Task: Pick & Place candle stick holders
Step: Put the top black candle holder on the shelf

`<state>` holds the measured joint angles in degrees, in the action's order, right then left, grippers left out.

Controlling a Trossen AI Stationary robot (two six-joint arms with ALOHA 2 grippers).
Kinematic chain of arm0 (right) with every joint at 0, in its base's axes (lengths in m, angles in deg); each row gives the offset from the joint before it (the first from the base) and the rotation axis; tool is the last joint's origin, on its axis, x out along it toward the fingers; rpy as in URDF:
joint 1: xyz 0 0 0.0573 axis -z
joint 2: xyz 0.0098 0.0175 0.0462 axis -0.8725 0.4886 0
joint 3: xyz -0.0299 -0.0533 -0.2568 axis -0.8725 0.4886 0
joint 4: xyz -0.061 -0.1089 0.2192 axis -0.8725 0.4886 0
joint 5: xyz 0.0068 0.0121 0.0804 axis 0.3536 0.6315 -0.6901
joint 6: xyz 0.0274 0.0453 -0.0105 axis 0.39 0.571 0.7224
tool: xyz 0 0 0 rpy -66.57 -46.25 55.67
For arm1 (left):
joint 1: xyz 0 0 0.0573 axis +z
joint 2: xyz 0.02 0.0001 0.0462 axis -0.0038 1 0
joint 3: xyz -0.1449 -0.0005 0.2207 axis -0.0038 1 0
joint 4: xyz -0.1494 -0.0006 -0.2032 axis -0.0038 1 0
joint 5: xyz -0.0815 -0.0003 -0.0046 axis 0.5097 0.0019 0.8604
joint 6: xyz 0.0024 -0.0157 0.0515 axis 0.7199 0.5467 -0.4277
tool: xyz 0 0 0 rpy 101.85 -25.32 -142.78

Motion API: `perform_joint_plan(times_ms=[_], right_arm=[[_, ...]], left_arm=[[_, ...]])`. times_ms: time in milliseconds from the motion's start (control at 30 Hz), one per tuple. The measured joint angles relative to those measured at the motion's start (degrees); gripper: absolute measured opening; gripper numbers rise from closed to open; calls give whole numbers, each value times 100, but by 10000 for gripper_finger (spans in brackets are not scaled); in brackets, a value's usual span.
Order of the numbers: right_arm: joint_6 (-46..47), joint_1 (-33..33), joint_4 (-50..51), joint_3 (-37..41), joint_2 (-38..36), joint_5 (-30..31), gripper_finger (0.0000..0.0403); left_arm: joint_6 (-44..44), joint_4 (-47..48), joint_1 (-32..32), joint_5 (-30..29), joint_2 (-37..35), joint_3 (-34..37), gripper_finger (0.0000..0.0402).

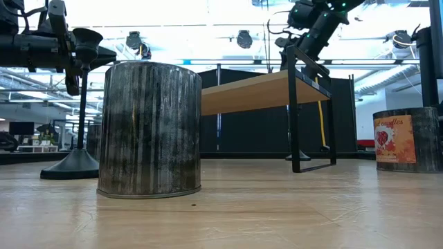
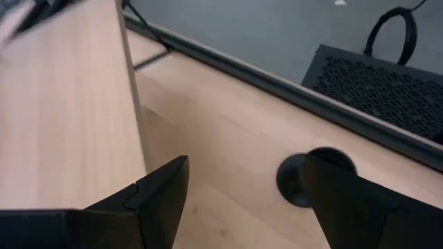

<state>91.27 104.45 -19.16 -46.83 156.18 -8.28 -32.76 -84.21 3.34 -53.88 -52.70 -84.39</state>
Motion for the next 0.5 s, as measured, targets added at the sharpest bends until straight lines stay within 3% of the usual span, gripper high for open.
perform_joint_plan(times_ms=[500], right_arm=[[-951,228,-367,0,-144,1096,274]], left_arm=[[-22,2,1,0,1,-2,42]])
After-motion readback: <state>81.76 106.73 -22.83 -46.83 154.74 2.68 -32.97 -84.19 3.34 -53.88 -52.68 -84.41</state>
